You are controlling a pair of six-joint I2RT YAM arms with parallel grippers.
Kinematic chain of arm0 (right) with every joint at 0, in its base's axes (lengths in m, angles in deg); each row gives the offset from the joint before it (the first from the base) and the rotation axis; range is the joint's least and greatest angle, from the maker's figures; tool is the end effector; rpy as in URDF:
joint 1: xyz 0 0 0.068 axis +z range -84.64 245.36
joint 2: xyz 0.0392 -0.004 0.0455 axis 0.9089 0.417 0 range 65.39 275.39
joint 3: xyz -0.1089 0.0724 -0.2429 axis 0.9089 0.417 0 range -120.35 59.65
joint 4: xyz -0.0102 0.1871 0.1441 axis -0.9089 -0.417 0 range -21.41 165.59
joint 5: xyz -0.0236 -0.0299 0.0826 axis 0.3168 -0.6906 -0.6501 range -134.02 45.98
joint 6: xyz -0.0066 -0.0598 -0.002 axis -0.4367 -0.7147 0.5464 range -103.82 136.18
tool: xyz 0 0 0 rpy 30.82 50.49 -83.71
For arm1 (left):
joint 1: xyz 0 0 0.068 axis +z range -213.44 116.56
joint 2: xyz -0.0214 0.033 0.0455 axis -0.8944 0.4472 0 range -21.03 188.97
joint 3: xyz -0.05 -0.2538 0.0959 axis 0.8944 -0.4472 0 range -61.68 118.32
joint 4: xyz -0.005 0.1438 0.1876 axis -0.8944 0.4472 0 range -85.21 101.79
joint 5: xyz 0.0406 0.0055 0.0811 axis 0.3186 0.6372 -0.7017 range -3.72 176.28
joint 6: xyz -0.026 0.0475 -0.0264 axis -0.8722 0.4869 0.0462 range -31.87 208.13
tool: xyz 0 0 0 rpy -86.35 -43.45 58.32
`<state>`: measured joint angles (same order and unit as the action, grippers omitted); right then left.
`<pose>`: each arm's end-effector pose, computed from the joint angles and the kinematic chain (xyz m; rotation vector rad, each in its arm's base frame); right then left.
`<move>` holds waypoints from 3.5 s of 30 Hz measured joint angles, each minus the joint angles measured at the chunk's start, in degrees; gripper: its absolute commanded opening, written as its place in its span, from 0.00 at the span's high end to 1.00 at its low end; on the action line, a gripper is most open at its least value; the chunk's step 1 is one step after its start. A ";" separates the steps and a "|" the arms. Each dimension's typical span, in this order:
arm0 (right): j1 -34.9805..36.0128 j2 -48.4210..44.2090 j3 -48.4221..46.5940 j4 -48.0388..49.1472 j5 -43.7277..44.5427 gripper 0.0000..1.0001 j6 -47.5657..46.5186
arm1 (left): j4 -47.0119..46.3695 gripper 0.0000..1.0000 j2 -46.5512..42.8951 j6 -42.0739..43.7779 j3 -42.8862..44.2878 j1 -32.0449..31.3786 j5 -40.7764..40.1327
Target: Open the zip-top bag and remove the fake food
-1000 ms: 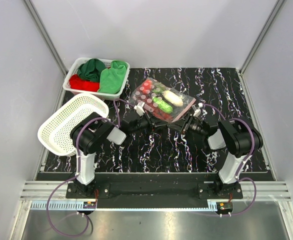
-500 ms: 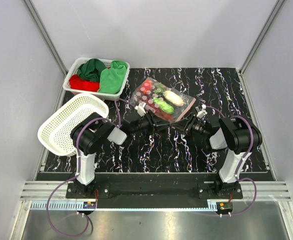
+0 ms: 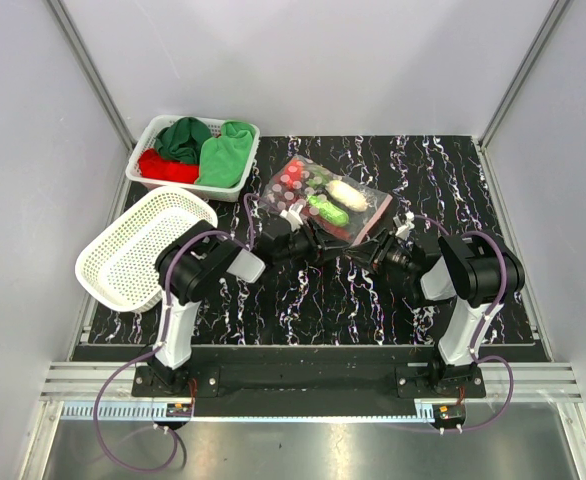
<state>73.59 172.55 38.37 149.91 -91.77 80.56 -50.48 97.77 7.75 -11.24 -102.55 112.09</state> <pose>0.2685 0.0722 0.1348 0.2884 1.9987 1.5952 0.2951 -0.2648 0.1411 -0.3986 2.1876 -1.7533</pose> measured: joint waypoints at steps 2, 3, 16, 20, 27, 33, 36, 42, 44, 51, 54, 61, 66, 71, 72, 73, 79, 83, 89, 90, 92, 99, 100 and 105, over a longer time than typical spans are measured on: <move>-0.07 0.00 0.00 0.00 0.00 0.59 0.00 | 0.15 0.73 0.39 -0.04 0.33 0.00 -0.13; -0.13 0.00 0.00 0.00 0.00 0.61 0.04 | 0.26 0.77 0.63 -0.02 0.46 0.00 -0.15; -2.62 0.00 0.33 0.02 -1.36 0.66 1.20 | 0.31 1.00 1.46 0.00 0.57 0.00 -0.13; -2.62 0.46 0.33 0.04 -1.51 0.69 1.57 | 0.31 1.00 1.46 0.02 0.55 0.00 -0.13; -2.62 0.85 0.48 0.00 -1.92 0.97 2.19 | -0.55 1.00 1.27 0.15 -0.02 0.00 -0.15; -2.60 0.87 0.50 0.02 -2.80 1.00 3.13 | -1.81 1.00 -1.42 1.16 -3.30 0.02 -0.20; -2.62 0.87 0.48 0.02 -2.95 1.00 3.69 | -2.01 1.00 -3.58 2.01 -5.99 0.07 -0.11; -2.73 0.24 0.22 -0.22 -2.95 1.00 4.85 | -4.24 1.00 -6.49 2.64 -11.21 0.59 0.63; -2.82 -1.68 0.26 -1.95 -2.75 1.00 4.28 | -5.79 1.00 -6.86 2.56 -12.61 0.85 0.94; -7.30 -12.39 0.04 -14.88 -2.23 1.00 -1.36 | -9.57 1.00 -12.44 2.64 -19.54 2.71 2.58; -10.86 -14.60 -1.46 -21.94 -1.73 1.00 -3.96 | -9.62 1.00 -14.95 2.95 -22.69 4.50 2.95; -15.13 -17.22 -9.44 -38.60 1.88 1.00 -10.75 | -6.99 1.00 -20.48 5.11 -26.93 7.52 2.97; -16.57 -17.14 -15.04 -49.05 1.81 1.00 -14.78 | -6.19 1.00 -23.12 6.14 -27.54 7.98 2.91; -17.79 -15.72 -19.06 -57.86 1.97 0.96 -18.67 | -5.77 1.00 -23.61 6.47 -27.19 7.96 3.21; -17.99 -15.58 -19.74 -59.43 2.51 0.89 -19.65 | -5.62 1.00 -23.65 6.51 -27.10 7.96 3.32; -18.21 -15.58 -20.39 -60.74 3.69 0.79 -20.55 | -5.14 1.00 -23.87 6.67 -27.06 7.96 3.54; -20.92 -16.09 -22.29 -63.80 8.50 0.34 -23.23 | -2.01 1.00 -25.46 7.13 -26.62 8.33 4.02; -19.45 -21.09 -20.48 -69.40 11.15 0.28 -24.41 | 1.55 0.95 -25.53 8.63 -23.87 7.85 4.39; -18.99 -31.71 -16.63 -75.73 13.49 0.28 -24.52 | 40.61 0.42 -27.52 33.48 2.58 -5.35 -8.33; -18.99 -32.74 -15.91 -76.59 14.14 0.28 -24.41 | 44.41 0.41 -27.41 37.29 6.93 -7.93 -10.86; -18.99 -33.88 -14.60 -78.84 15.63 0.28 -24.00 | 50.16 0.41 -26.56 45.51 15.61 -13.29 -16.61; -18.99 -31.39 -12.63 -83.25 18.82 0.49 -24.76 | 64.15 0.44 -14.36 64.57 32.57 -21.00 -31.15; -18.99 -30.12 -12.37 -82.55 18.84 0.50 -25.14 | 65.99 0.44 -12.35 65.83 33.31 -21.33 -32.28; -18.99 -24.57 -8.46 -74.42 18.05 0.56 -24.48 | 73.81 0.44 -8.76 67.87 33.48 -21.81 -35.12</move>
<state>54.59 147.98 29.91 75.49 -73.71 56.08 23.33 89.01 75.62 22.24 -124.36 76.96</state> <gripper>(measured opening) 0.468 0.561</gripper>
